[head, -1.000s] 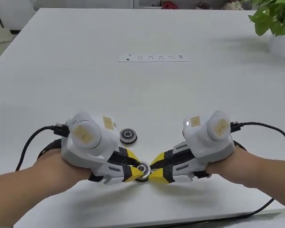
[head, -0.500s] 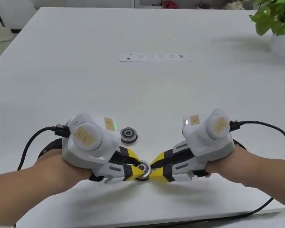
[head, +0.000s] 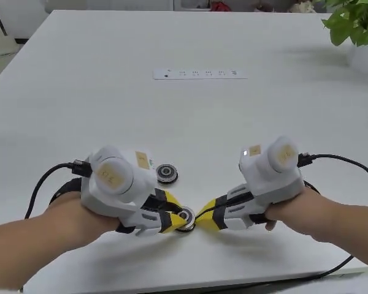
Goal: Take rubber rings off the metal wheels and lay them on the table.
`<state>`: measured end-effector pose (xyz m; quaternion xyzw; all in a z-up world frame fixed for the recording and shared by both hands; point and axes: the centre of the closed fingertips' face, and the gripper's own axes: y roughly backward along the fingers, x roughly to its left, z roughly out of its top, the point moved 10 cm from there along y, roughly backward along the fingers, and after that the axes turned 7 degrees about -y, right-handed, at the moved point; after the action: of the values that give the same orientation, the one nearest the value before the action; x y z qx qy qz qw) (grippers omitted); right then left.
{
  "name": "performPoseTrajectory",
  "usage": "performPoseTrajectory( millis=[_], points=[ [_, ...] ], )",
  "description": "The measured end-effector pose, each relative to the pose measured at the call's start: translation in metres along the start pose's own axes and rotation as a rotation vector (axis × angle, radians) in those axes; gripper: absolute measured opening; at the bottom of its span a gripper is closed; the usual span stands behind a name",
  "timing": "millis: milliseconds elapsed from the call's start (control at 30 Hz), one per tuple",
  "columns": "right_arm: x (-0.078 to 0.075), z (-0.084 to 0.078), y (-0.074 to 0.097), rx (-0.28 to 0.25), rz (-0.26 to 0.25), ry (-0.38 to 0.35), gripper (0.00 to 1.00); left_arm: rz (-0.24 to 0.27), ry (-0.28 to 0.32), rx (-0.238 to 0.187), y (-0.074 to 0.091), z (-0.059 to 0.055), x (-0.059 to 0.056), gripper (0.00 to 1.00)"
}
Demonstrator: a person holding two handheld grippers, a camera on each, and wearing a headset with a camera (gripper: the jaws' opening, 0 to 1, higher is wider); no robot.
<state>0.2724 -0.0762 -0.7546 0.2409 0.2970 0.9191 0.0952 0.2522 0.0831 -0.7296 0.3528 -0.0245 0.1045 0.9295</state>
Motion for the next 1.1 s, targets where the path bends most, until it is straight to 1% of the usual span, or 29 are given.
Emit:
performPoseTrajectory(
  millis=[33, 233, 333, 367, 467, 600, 700, 933, 1100],
  points=[
    [-0.0006, -0.0003, 0.0001, -0.005, -0.001, -0.027, 0.00, 0.003, -0.001, 0.002, -0.0001, 0.0001, -0.0003, 0.13],
    [-0.0019, -0.0002, 0.0032, -0.033, 0.008, -0.100, 0.00, 0.010, 0.003, 0.008, -0.0004, 0.0005, -0.0007, 0.13],
    [-0.0049, -0.0003, 0.0062, -0.061, 0.008, -0.153, 0.00, 0.011, 0.003, 0.010, -0.0006, 0.0005, -0.0007, 0.13],
    [-0.0056, 0.0011, 0.0069, -0.089, 0.014, -0.181, 0.00, 0.012, 0.004, 0.010, -0.0007, 0.0006, -0.0007, 0.13],
    [-0.0059, 0.0028, 0.0089, -0.120, 0.025, -0.219, 0.00, 0.016, 0.005, 0.014, -0.0011, 0.0011, -0.0012, 0.13],
    [-0.0050, 0.0020, 0.0088, -0.128, 0.031, -0.223, 0.00, 0.021, 0.009, 0.019, -0.0015, 0.0018, -0.0015, 0.13],
    [-0.0042, 0.0021, 0.0092, -0.138, 0.040, -0.240, 0.00, 0.028, 0.010, 0.022, -0.0020, 0.0025, -0.0019, 0.12],
    [-0.0015, 0.0040, 0.0091, -0.136, 0.043, -0.253, 0.00, 0.031, 0.022, 0.028, -0.0024, 0.0033, -0.0018, 0.12],
    [0.0006, 0.0049, 0.0076, -0.134, 0.051, -0.247, 0.00, 0.034, 0.024, 0.030, -0.0024, 0.0032, -0.0020, 0.12]
  ],
)
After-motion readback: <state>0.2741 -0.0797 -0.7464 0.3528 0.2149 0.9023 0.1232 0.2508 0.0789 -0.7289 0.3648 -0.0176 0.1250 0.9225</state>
